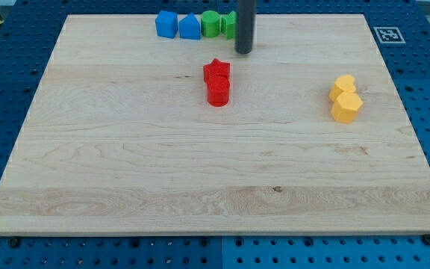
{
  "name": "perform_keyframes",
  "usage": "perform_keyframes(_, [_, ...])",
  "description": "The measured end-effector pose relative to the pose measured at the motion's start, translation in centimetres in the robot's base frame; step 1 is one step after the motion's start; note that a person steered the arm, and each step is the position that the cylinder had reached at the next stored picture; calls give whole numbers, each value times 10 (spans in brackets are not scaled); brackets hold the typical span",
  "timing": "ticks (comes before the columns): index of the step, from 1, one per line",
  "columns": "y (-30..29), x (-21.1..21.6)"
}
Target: Separate the triangle and green circle
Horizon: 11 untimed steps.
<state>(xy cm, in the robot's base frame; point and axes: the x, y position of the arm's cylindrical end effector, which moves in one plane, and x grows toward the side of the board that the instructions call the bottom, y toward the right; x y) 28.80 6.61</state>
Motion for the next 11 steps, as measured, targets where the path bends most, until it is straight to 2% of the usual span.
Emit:
perform_keyframes(2, [60,-73])
perform_keyframes(3, [51,-97])
perform_keyframes(7, [-89,-95])
perform_keyframes(9, [-93,-88])
perform_keyframes(11, [-99,-53])
